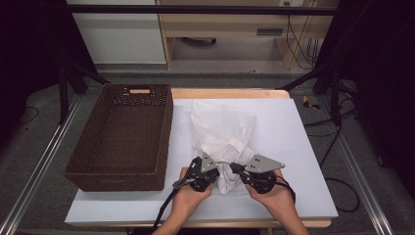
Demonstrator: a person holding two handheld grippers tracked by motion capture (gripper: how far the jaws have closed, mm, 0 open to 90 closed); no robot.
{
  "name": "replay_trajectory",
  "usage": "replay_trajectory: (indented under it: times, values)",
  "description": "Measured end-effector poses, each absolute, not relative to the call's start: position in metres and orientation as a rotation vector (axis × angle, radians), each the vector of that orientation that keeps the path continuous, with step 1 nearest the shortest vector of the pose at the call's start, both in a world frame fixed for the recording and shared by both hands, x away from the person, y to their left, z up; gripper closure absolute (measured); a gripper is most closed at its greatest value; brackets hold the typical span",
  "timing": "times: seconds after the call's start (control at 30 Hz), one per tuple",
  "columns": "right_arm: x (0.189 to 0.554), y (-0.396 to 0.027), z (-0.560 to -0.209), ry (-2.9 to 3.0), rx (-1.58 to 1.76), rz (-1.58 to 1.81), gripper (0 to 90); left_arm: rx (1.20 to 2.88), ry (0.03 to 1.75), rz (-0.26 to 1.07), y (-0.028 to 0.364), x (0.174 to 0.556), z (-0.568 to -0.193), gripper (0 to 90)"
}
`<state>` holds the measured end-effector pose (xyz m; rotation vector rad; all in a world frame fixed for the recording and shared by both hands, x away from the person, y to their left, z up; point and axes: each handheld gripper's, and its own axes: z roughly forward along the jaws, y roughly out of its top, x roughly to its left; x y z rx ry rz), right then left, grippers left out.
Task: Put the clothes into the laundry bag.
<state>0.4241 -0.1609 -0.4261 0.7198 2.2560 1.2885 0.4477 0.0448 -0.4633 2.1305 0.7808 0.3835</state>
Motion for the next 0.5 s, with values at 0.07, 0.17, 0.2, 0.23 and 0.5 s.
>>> replay_trajectory:
  times: [0.07, 0.17, 0.2, 0.23, 0.5]
  values:
    - [0.424, -0.161, -0.427, 2.257, 0.724, 1.283, 89.3, 2.151, 0.767, 0.387, 0.046, 0.446, -0.463, 90.0]
    - [0.426, -0.163, -0.429, 2.259, 0.730, 1.277, 89.3, 2.155, 0.765, 0.369, 0.050, 0.444, -0.462, 90.0]
    - [0.426, -0.163, -0.429, 2.258, 0.731, 1.276, 89.3, 2.156, 0.766, 0.351, 0.054, 0.441, -0.461, 90.0]
    - [0.426, -0.163, -0.429, 2.258, 0.731, 1.276, 89.3, 2.155, 0.765, 0.350, 0.056, 0.439, -0.460, 90.0]
    - [0.426, -0.162, -0.429, 2.253, 0.735, 1.282, 89.3, 2.135, 0.745, 0.346, 0.067, 0.424, -0.448, 90.0]
